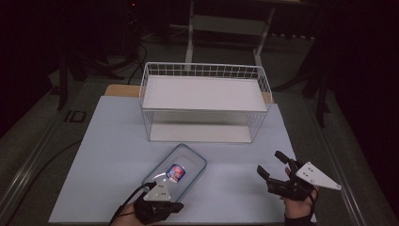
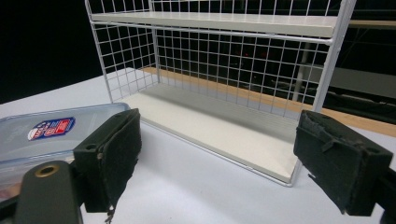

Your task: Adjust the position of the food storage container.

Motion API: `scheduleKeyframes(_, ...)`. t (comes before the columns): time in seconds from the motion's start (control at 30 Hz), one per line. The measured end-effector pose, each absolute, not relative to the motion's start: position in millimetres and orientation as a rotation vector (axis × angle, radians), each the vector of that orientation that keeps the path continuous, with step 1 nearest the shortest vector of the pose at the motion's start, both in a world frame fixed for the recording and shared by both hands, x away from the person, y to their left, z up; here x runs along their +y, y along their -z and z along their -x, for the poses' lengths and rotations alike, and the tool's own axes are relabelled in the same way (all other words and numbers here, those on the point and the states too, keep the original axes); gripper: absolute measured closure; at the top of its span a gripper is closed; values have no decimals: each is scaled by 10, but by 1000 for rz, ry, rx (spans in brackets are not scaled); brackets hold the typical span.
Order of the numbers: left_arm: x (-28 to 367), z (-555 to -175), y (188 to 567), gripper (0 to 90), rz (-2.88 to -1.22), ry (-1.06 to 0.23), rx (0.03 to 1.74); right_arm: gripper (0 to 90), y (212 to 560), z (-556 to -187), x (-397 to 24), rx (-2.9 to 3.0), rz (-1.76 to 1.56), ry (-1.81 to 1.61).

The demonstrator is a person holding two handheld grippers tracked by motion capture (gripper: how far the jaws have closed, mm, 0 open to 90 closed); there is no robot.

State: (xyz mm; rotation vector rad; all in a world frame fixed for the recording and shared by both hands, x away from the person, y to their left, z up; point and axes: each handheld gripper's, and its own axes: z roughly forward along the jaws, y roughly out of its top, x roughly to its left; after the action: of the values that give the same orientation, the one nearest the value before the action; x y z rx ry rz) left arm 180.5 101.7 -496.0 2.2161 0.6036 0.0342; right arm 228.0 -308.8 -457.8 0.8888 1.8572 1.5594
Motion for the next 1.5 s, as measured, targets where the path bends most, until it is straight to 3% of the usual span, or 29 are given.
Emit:
scheduleKeyframes(0.33,1207,-1889,4943,900,-2217,-107,699,149,4577,-2279,-3092,1855,-893,-1568)
scheduleKeyframes(0.57,1509,-2016,4936,899,-2229,-246,771,150,4574,-2274,-3088,1857,-893,-1571)
scheduleKeyframes(1.0,1945,-2179,4938,898,-2158,-277,919,150,4570,-2265,-3072,1857,-891,-1576)
scheduleKeyframes(1.1,2123,-2187,4867,897,-2116,-340,952,150,4570,-2266,-3075,1856,-893,-1578)
scheduleKeyframes(1.3,2479,-2505,4933,898,-2062,-407,1101,150,4571,-2276,-3069,1857,-898,-1584)
scheduleKeyframes(1.5,2417,-2674,5048,898,-2093,-386,1082,150,4570,-2270,-3072,1854,-900,-1579)
